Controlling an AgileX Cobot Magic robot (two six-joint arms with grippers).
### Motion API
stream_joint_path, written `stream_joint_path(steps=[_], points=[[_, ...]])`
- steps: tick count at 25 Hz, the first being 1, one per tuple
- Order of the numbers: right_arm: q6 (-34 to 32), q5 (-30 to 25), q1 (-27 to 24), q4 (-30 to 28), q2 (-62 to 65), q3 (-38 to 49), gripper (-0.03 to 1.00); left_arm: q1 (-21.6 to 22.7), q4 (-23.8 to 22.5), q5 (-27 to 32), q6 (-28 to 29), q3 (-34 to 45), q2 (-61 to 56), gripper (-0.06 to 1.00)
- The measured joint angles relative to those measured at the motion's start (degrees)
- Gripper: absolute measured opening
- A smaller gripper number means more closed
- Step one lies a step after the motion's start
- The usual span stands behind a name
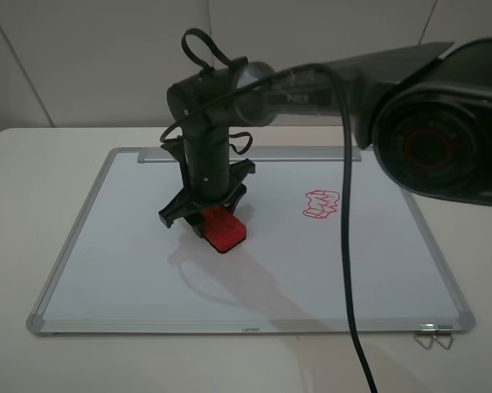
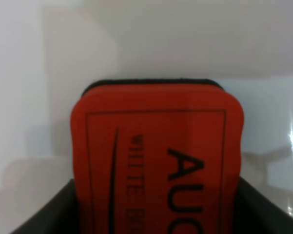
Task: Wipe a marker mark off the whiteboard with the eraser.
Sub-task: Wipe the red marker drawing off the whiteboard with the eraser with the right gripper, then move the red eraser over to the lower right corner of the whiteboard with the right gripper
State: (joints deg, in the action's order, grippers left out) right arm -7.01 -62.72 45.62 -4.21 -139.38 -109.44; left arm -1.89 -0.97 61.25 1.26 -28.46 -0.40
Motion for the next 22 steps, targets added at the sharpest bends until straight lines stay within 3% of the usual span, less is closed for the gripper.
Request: stream_joint_path(steps=[4, 8, 22], points=[[-2.8, -1.9, 0.5, 0.7, 2.0, 1.3, 0.49, 0.0, 0.0, 0.0, 0.0, 0.0, 0.0, 0.78], [-8.1, -2.1, -1.0, -2.2, 7.5, 5.3, 0.49, 0.0, 0.0, 0.0, 0.0, 0.0, 0.0, 0.78], [-21.6, 14.8, -15.9, -3.6, 32.0, 46.0, 0.49, 0.0, 0.0, 0.0, 0.0, 0.0, 0.0, 0.78]])
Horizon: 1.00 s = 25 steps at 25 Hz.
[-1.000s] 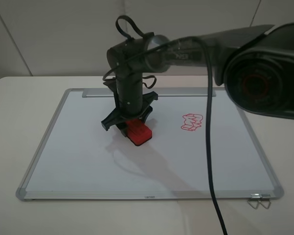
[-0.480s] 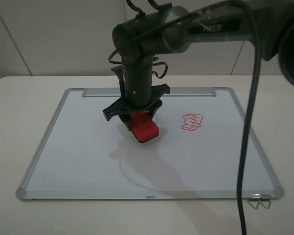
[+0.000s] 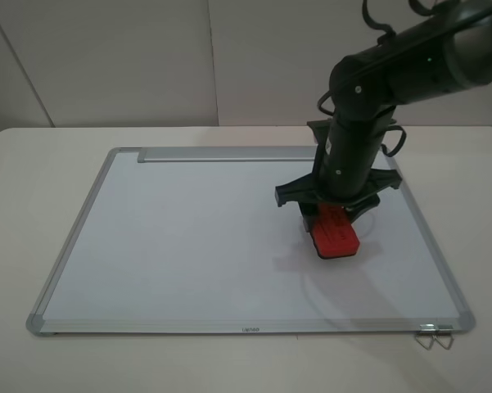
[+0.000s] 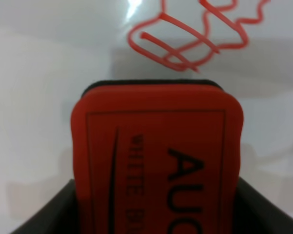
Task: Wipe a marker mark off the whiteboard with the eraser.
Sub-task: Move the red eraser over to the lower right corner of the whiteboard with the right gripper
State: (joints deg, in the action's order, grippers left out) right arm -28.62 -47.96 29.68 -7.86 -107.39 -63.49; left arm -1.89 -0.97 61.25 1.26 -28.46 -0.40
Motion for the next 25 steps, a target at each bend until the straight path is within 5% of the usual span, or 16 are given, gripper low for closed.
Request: stream_joint_path(steps=[8, 25], points=[[-5.9, 2.9, -5.5, -4.2, 7.3, 13.3, 0.49, 0.0, 0.0, 0.0, 0.0, 0.0, 0.0, 0.78], [-7.1, 9.4, -6.2, -8.6, 7.4, 22.4, 0.49, 0.0, 0.0, 0.0, 0.0, 0.0, 0.0, 0.78]])
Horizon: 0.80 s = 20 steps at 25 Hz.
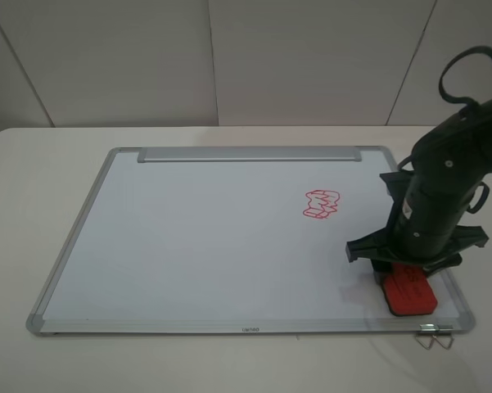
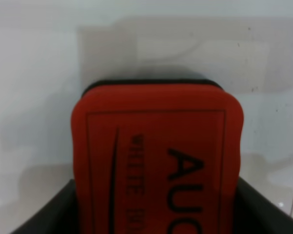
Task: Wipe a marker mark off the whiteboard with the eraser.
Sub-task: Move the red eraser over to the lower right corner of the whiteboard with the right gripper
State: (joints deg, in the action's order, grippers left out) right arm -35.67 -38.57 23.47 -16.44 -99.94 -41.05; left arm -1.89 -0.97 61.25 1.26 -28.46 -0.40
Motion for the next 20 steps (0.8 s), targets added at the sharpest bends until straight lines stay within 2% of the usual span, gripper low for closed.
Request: stream_joint_path(steps=[15, 20], points=[[-6.8, 1.0, 0.0, -2.4, 0.0, 0.1, 0.5, 0.0, 0.0, 0.0, 0.0, 0.0, 0.0, 0.78], [-6.8, 1.1, 0.0, -2.4, 0.7, 0.1, 0.62, 0.0, 0.0, 0.0, 0.0, 0.0, 0.0, 0.78]])
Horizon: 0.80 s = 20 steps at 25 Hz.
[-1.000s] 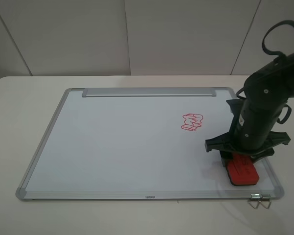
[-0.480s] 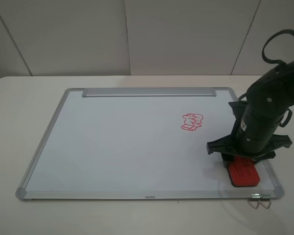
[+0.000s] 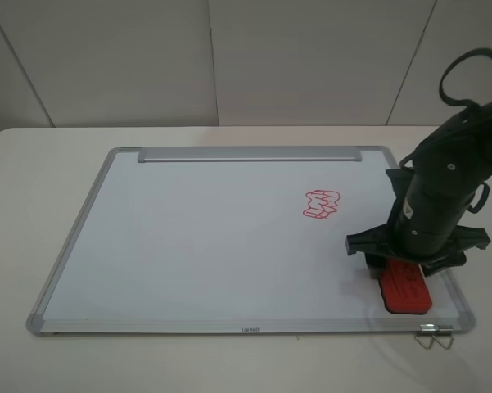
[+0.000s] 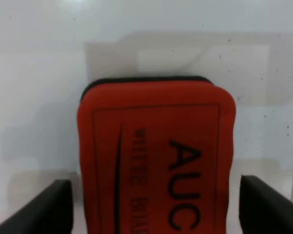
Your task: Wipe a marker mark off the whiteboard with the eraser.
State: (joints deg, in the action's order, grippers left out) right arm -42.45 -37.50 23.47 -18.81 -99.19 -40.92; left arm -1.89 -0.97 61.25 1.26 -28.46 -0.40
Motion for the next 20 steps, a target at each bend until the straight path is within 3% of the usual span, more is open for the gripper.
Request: stream_joint_path(steps=[4, 7, 13, 20], points=[[0.5, 0.1, 0.0, -0.1, 5.2, 0.0, 0.66, 0.0, 0.0, 0.0, 0.0, 0.0, 0.0, 0.78], [4.9, -0.5, -2.0, 2.4, 11.3, 0.0, 0.68, 0.0, 0.0, 0.0, 0.0, 0.0, 0.0, 0.78], [21.8, -6.9, -13.2, 12.6, 26.7, 0.0, 0.73, 0.0, 0.0, 0.0, 0.0, 0.0, 0.0, 0.78], [32.1, -16.1, -24.7, 14.6, 49.1, 0.0, 0.74, 0.0, 0.0, 0.0, 0.0, 0.0, 0.0, 0.78]])
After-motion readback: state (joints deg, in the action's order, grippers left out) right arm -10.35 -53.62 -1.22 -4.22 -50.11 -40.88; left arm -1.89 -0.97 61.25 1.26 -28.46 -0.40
